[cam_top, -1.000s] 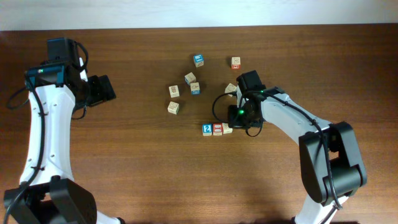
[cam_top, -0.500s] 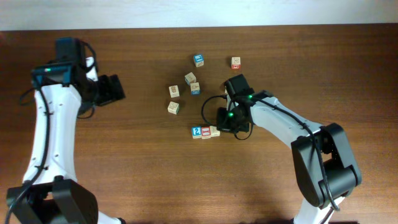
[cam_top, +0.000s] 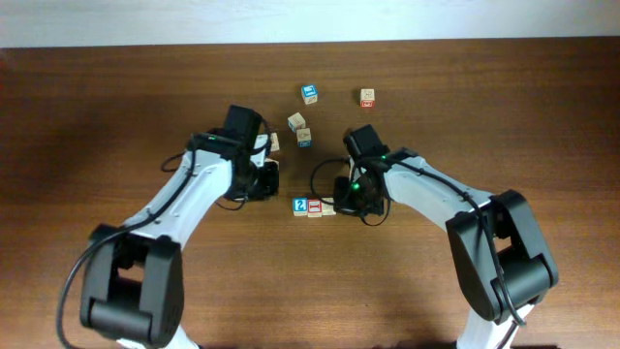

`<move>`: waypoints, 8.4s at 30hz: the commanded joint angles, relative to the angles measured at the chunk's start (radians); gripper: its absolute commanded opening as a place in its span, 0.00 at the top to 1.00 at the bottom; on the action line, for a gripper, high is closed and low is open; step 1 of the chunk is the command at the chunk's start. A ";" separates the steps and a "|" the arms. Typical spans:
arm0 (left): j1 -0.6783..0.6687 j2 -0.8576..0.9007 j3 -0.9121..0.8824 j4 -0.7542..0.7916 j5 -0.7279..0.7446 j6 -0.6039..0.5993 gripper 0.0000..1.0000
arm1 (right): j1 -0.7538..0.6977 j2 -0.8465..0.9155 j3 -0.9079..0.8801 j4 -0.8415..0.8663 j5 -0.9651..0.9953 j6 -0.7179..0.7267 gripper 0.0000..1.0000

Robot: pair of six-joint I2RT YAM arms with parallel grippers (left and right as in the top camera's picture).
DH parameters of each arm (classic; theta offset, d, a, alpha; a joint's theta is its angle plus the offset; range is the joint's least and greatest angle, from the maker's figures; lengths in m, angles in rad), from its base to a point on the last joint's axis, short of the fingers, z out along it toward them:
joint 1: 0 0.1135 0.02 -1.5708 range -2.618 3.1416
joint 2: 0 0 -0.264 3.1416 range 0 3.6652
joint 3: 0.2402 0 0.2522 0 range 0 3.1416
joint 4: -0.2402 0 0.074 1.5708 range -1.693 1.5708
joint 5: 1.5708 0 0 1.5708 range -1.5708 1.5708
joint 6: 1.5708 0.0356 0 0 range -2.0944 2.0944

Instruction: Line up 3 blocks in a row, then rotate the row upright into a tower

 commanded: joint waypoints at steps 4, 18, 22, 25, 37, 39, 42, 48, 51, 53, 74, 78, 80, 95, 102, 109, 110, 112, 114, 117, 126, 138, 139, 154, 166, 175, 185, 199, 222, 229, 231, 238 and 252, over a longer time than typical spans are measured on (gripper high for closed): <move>-0.021 0.033 -0.007 0.079 0.031 0.002 1.00 | -0.103 0.009 -0.006 0.002 -0.133 -0.252 0.95; -0.043 0.146 -0.005 0.292 0.063 0.003 1.00 | -0.079 0.010 -0.005 0.030 0.040 -0.195 0.96; -0.043 0.146 -0.005 0.287 0.137 0.003 1.00 | -0.079 0.010 -0.006 0.030 0.045 -0.195 0.96; -0.043 0.146 -0.005 0.232 0.141 0.003 1.00 | -0.079 0.010 -0.006 0.030 0.048 -0.195 0.96; -0.043 0.146 -0.006 0.177 0.214 0.008 1.00 | -0.079 0.010 -0.006 0.029 0.049 -0.195 0.96; -0.043 0.146 -0.006 0.170 0.214 0.008 1.00 | -0.079 0.010 -0.006 0.029 0.049 -0.195 0.96; -0.043 0.146 -0.006 0.159 0.225 0.009 1.00 | -0.079 0.010 -0.006 0.029 0.049 -0.195 0.96; -0.043 0.146 -0.006 0.163 0.233 0.019 1.00 | -0.079 0.010 -0.006 0.029 0.049 -0.195 0.96; -0.043 0.146 -0.006 0.194 0.233 0.019 1.00 | -0.079 0.010 -0.006 0.029 0.049 -0.195 0.96; -0.043 0.146 -0.006 0.194 0.233 0.019 1.00 | -0.079 0.010 -0.006 0.029 0.049 -0.195 0.96; 0.076 0.145 0.247 -0.016 0.055 0.041 1.00 | -0.077 0.007 -0.005 0.026 0.040 -0.195 0.96; 0.157 0.146 0.322 -0.159 -0.166 -0.024 1.00 | -0.043 -0.093 0.026 -0.090 0.041 -0.097 0.96; 0.175 0.146 0.322 -0.158 -0.195 -0.024 1.00 | 0.000 -0.135 0.031 -0.128 0.048 -0.049 0.96; 0.295 0.161 0.321 -0.113 -0.296 -0.046 0.87 | 0.271 0.015 0.031 0.003 0.306 0.241 0.69; 0.293 0.161 0.321 -0.114 -0.294 -0.046 0.87 | 0.292 0.021 0.031 0.008 0.291 0.259 0.69; 0.293 0.161 0.320 -0.114 -0.292 -0.046 0.87 | 0.316 0.021 0.031 0.018 0.273 0.259 0.69; 0.293 0.161 0.320 -0.114 -0.292 -0.046 0.87 | 0.316 0.021 0.031 0.026 0.282 0.258 0.69; 0.293 0.161 0.320 -0.114 -0.292 -0.046 0.87 | 0.316 0.021 0.031 0.031 0.293 0.258 0.69; 0.293 0.161 0.320 -0.114 -0.292 -0.046 0.87 | 0.316 0.021 0.031 0.031 0.299 0.259 0.69; 0.293 0.161 0.320 -0.118 -0.291 -0.046 0.87 | 0.316 0.021 0.031 0.047 0.299 0.254 0.68; 0.293 0.161 0.320 -0.119 -0.284 -0.046 0.88 | 0.315 0.021 0.031 0.060 0.311 0.243 0.68; 0.293 0.161 0.320 -0.154 -0.238 -0.046 0.91 | 0.312 -0.048 0.153 -0.133 0.246 0.154 0.72; 0.293 0.161 0.320 -0.180 -0.193 -0.046 0.93 | 0.303 -0.075 0.182 -0.174 0.246 0.122 0.72; 0.034 0.161 -0.006 -0.019 0.001 -0.188 1.00 | -0.038 -0.092 -0.063 -0.003 -0.025 -0.206 0.90; -0.061 0.161 -0.006 0.119 0.133 -0.198 1.00 | 0.004 -0.092 -0.116 0.109 -0.076 -0.199 0.89; -0.060 0.161 -0.006 0.130 -0.007 -0.198 1.00 | -0.045 -0.092 -0.104 0.040 -0.038 -0.201 0.89; 0.037 0.161 -0.006 0.105 -0.251 -0.198 0.98 | 0.029 -0.061 0.106 0.096 0.084 -0.289 0.85; 0.143 0.161 -0.006 0.082 -0.250 -0.175 0.98 | 0.132 0.070 0.108 0.179 0.029 -0.311 0.87; 0.374 0.161 -0.006 0.064 -0.284 -0.176 0.93 | 0.378 0.167 0.314 -0.069 0.445 -0.019 0.96; 0.374 0.161 -0.006 0.062 -0.265 -0.176 0.92 | 0.312 0.150 0.616 -0.357 0.375 -0.151 0.76; 0.374 0.161 -0.006 0.062 -0.265 -0.175 0.92 | 0.228 0.150 0.592 -0.380 0.376 -0.200 0.76; 0.374 0.161 -0.006 0.062 -0.265 -0.176 0.92 | 0.139 0.262 0.520 -0.356 0.320 -0.289 0.80; 0.374 0.161 -0.006 0.063 -0.265 -0.175 0.92 | 0.146 0.301 0.513 -0.406 0.267 -0.316 0.81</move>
